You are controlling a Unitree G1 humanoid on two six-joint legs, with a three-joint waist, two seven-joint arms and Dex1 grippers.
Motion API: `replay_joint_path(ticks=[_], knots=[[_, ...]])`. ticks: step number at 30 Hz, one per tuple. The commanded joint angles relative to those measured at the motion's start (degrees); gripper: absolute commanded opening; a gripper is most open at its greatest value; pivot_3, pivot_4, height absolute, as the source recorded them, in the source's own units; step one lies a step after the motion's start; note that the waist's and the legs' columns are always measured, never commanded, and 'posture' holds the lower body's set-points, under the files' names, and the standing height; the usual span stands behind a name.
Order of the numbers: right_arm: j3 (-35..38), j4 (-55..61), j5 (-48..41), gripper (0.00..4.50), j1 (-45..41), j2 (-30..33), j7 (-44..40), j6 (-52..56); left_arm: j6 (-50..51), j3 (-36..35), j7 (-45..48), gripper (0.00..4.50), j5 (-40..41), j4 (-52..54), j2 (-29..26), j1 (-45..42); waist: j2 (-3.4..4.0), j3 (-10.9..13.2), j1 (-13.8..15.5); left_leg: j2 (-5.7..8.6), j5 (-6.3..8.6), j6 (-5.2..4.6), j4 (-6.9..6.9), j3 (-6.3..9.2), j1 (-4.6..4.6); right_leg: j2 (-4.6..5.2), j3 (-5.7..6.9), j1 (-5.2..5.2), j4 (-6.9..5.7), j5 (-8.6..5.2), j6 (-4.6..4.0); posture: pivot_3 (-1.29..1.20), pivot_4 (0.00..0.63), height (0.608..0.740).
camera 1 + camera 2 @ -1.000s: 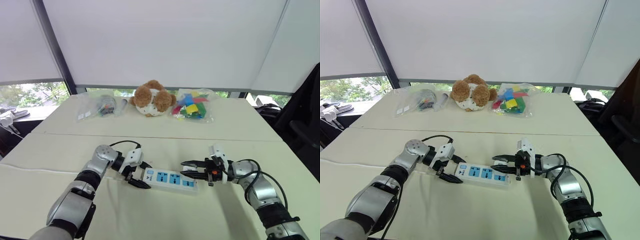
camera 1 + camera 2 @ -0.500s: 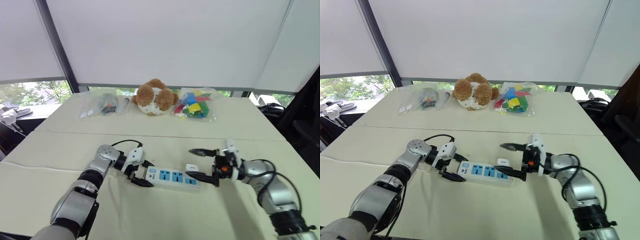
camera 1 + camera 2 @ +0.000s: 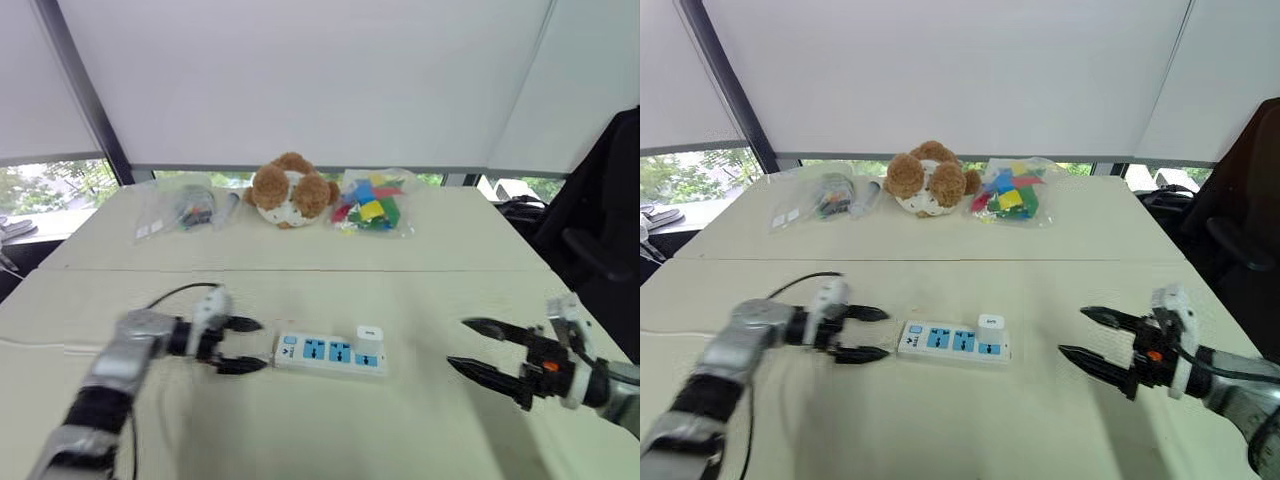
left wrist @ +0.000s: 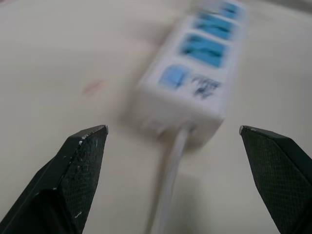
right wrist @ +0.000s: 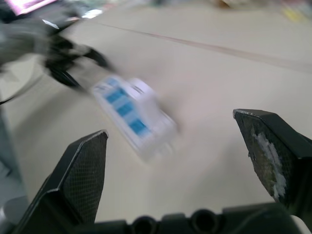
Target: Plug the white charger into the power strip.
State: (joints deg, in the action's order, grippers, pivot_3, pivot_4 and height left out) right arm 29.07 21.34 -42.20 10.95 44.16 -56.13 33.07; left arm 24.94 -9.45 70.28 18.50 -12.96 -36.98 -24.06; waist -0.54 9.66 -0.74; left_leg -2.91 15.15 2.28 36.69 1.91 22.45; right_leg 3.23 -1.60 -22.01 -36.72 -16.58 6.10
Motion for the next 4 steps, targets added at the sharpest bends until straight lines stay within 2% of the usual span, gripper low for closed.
replay_joint_path(ticks=[1, 4], knots=[[0.3, -1.0, 0.1, 4.50, 0.7, -1.3, 1.4, -0.6, 4.0, -4.8, -11.0, 4.47, 4.3, 7.8, 4.6, 3.7, 0.17, 0.1, 0.7, 0.05, 0.00, 0.00, 0.01, 0.00, 0.00, 0.06, 0.01, 0.03, 0.00, -0.01, -0.01, 0.00, 0.150, 0.739], [-1.6, -4.5, 3.2, 4.50, -0.1, -1.9, 2.3, -2.5, 1.9, -3.1, -16.1, 4.47, 2.8, 13.2, 8.4, 9.3, 0.18, 0.1, 1.0, 0.17, -0.02, 0.03, 0.25, -0.11, 0.00, 0.18, -0.08, 0.12, 0.06, -0.10, -0.19, 0.00, 0.150, 0.739]])
